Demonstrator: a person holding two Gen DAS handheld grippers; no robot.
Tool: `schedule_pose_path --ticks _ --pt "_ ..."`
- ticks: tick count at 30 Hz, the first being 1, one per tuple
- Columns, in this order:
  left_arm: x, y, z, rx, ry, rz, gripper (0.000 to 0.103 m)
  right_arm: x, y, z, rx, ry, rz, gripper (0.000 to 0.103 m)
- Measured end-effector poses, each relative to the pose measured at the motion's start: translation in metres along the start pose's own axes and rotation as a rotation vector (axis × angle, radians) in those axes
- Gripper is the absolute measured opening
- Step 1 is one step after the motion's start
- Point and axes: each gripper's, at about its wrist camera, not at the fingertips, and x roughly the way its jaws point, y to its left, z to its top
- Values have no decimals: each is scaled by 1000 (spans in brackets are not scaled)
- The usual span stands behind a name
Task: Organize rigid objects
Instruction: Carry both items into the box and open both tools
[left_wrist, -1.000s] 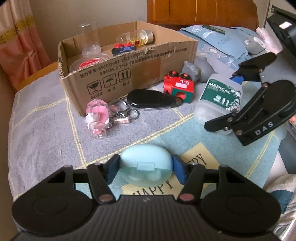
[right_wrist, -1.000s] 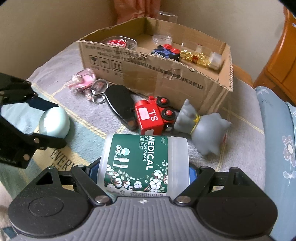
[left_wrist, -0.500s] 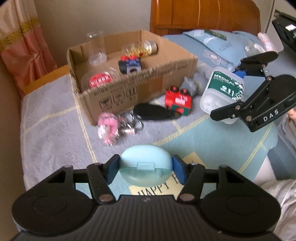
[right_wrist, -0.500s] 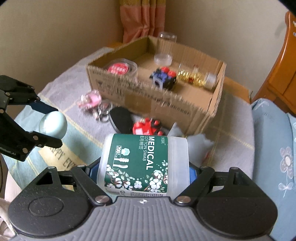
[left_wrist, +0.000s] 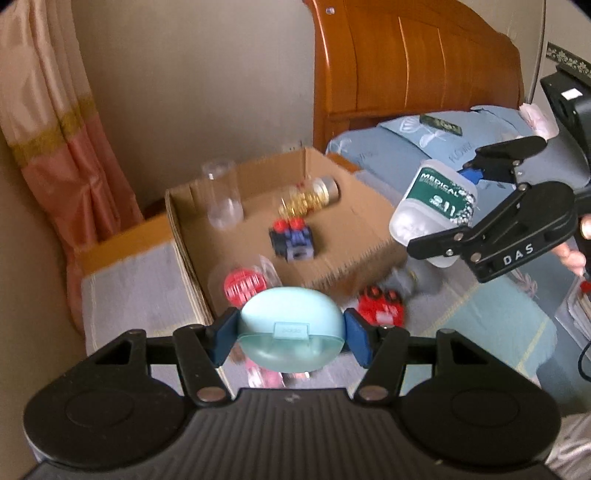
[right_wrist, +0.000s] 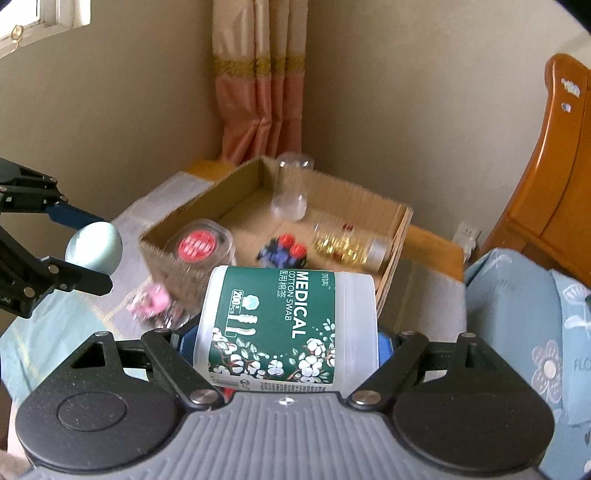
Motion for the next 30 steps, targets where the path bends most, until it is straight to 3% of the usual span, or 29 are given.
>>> schedule_pose_path --ticks 15,16,18,30 --pt "40 18 56 3 -20 16 60 52 -27 33 32 9 2 88" --pt "44 20 58 0 -15 10 60 52 -25 32 32 5 2 89" --pt "49 21 62 0 -11 13 60 55 -27 32 38 3 -3 103" --pt "76 32 81 -21 2 34 60 44 -27 15 66 1 23 103"
